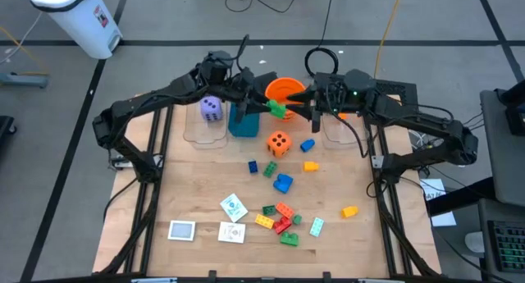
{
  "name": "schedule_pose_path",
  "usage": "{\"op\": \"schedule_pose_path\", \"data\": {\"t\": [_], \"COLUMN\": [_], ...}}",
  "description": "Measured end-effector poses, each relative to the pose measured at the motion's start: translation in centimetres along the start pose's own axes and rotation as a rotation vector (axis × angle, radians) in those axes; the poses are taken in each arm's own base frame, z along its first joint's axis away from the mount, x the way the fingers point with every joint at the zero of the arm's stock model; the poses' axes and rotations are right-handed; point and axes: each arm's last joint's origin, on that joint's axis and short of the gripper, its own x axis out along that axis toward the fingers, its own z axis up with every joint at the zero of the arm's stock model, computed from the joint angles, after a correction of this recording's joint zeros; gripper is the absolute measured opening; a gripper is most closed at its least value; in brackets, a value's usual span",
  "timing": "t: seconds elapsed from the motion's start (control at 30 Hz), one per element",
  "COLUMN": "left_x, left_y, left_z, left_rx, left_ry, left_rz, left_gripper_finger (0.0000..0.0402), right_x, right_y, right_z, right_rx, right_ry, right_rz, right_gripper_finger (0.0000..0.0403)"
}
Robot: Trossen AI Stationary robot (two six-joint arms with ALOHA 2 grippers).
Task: Pick & Place Toys
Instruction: Put the green game piece into the right transparent bin
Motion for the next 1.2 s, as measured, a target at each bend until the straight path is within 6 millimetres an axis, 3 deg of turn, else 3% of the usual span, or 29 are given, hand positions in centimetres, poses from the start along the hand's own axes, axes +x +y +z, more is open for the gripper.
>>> {"op": "schedule_pose_path", "data": {"t": [0.6,0.83,1.0,1.2], "left_x": [0.4,0.4,0.5,0.8], "left_y": [-0.5,-0.6,-0.7,-1.0], "left_z": [0.4,0.5,0.5,0.5], "left_rx": [0.031,0.032,0.03,0.032], "left_ry": [-0.037,-0.041,-0.044,-0.044], "left_rz": [0.001,0.002,-0.002,-0.011], "left_gripper_finger": [0.016,0.0149,0.0163,0.0149], "right_x": [0.8,0.8,0.8,1.0], "right_y": [-1.1,-1.2,-1.2,-1.2], "right_z": [-4.0,-4.2,-4.2,-4.4], "right_rx": [0.182,0.184,0.172,0.163], "right_ry": [-0.079,-0.084,-0.082,-0.07], "right_rz": [0.02,0.022,0.024,0.033], "right_gripper_finger": [0.0149,0.0149,0.0146,0.0118]}}
